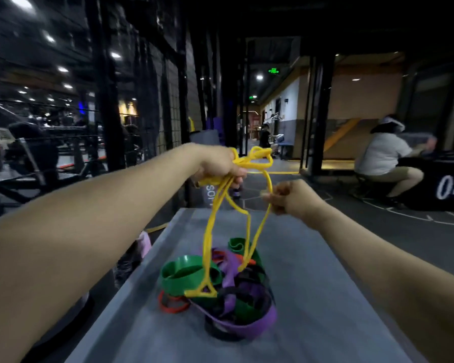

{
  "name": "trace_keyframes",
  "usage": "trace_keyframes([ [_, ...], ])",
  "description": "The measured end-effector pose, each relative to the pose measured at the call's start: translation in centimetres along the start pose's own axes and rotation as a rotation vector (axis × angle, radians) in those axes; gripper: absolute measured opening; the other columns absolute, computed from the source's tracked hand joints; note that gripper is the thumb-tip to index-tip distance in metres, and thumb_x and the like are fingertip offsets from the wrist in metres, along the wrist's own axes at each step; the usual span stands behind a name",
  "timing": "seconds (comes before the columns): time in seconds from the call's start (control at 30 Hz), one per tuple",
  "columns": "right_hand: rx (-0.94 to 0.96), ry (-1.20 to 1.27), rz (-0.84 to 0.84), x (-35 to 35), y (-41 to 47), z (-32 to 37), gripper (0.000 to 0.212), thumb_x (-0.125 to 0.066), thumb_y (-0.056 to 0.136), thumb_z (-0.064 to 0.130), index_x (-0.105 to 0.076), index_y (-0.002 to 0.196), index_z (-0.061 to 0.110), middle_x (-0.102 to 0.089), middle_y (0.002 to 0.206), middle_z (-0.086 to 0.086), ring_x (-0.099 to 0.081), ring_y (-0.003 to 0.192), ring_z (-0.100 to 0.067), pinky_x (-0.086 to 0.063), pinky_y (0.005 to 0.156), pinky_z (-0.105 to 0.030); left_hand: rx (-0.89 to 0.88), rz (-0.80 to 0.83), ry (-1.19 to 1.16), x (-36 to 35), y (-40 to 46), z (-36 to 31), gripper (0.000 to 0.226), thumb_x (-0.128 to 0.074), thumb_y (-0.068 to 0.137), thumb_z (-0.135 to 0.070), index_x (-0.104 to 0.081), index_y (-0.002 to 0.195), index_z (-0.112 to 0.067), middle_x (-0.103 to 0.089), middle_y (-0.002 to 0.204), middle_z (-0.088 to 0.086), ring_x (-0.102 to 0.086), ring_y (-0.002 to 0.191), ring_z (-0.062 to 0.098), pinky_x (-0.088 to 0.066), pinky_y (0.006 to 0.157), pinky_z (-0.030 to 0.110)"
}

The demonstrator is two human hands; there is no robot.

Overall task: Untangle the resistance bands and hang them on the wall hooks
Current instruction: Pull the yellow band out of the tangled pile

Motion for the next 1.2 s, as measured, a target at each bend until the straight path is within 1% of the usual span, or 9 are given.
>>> trace_keyframes([
  [0.07,-0.052,0.033,-0.067,2.2,1.1,-1.4,0.029,-0.065,0.087,0.016,-0.057,0.059,0.011,-0.054,0.055,-0.006,-0.053,0.041,-0.005,-0.048,0.044,-0.013,-0.027,0.010,-0.018,-1.7,2.5,-1.6,0.024,-0.042,0.098,-0.010,-0.050,0.076,-0.007,-0.058,0.065,0.002,-0.061,0.046,0.002,-0.054,0.048,0.017],
  [0.23,-0.152,0.039,-0.178,6.9,4.6,-7.5,0.024,-0.058,0.092,0.014,-0.060,0.071,0.003,-0.054,0.059,-0.007,-0.054,0.051,-0.014,-0.053,0.052,-0.021,-0.061,0.037,-0.081,-7.2,11.8,-2.5,0.021,-0.043,0.098,-0.012,-0.050,0.078,-0.009,-0.057,0.073,0.004,-0.062,0.059,0.008,-0.052,0.083,0.032],
  [0.37,-0.227,0.052,-0.232,9.3,8.7,-13.8,0.024,-0.055,0.093,0.010,-0.059,0.070,0.004,-0.052,0.059,-0.007,-0.051,0.053,-0.018,-0.052,0.063,-0.033,-0.096,-0.004,-0.123,-11.2,19.3,-1.5,0.021,-0.042,0.099,-0.011,-0.049,0.079,-0.010,-0.056,0.075,0.004,-0.057,0.069,0.010,-0.054,0.058,0.018],
  [0.63,-0.336,0.130,-0.373,10.6,17.7,-27.0,0.016,-0.054,0.093,0.010,-0.061,0.079,0.004,-0.050,0.058,-0.008,-0.049,0.053,-0.019,-0.054,0.078,-0.043,-0.117,-0.093,-0.191,-17.9,34.1,5.2,0.023,-0.042,0.099,-0.012,-0.054,0.080,-0.011,-0.058,0.076,0.002,-0.058,0.072,0.010,-0.047,0.052,0.018],
  [0.8,-0.485,0.141,-0.389,7.6,18.9,-37.2,0.033,-0.058,0.089,0.009,-0.056,0.056,0.011,-0.052,0.056,-0.008,-0.054,0.060,-0.025,-0.055,0.078,-0.047,0.170,-0.007,-0.411,-23.8,38.7,13.5,0.027,-0.043,0.099,-0.016,-0.053,0.074,-0.010,-0.058,0.064,0.002,-0.057,0.049,0.006,-0.044,0.037,0.015],
  [0.97,-0.665,0.015,-0.417,4.8,17.2,-43.9,0.013,-0.065,0.075,0.008,-0.066,0.082,-0.003,-0.070,0.086,-0.021,-0.068,0.085,-0.034,-0.057,0.078,-0.046,0.576,0.129,-0.362,-28.4,38.2,22.8,0.030,-0.046,0.097,-0.032,-0.057,0.078,-0.012,-0.060,0.073,0.004,-0.058,0.061,0.014,-0.052,0.054,0.027],
  [1.03,-0.693,-0.025,-0.417,4.6,16.6,-44.7,0.021,-0.065,0.076,0.010,-0.067,0.091,-0.004,-0.070,0.094,-0.021,-0.068,0.091,-0.032,-0.057,0.079,-0.041,0.540,0.084,-0.029,-27.8,37.9,24.0,0.041,-0.047,0.094,-0.043,-0.061,0.106,-0.007,-0.068,0.104,0.009,-0.067,0.096,0.021,-0.056,0.084,0.034],
  [1.1,-0.711,-0.066,-0.408,4.7,16.0,-44.5,0.018,-0.064,0.077,0.008,-0.066,0.092,-0.002,-0.069,0.095,-0.019,-0.066,0.090,-0.032,-0.053,0.071,-0.033,0.500,-0.001,0.388,-26.6,37.3,24.4,0.068,-0.039,0.089,-0.062,-0.051,0.129,-0.009,-0.052,0.134,0.011,-0.049,0.125,0.030,-0.039,0.107,0.040],
  [1.2,-0.714,-0.114,-0.384,4.8,15.3,-43.8,0.010,-0.058,0.082,0.009,-0.060,0.074,0.004,-0.056,0.079,-0.012,-0.051,0.072,-0.027,-0.040,0.062,-0.030,0.475,0.061,0.382,-26.6,36.5,24.8,0.090,-0.038,0.067,-0.086,-0.058,0.122,-0.017,-0.061,0.122,0.008,-0.051,0.119,0.026,-0.034,0.111,0.043],
])
Point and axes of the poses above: each hand's wrist, its own y-axis towards the middle knuckle, its own x-axis out of the back of the hand, z = x × y, the point moved 4 cm from there along y, towards the middle knuckle
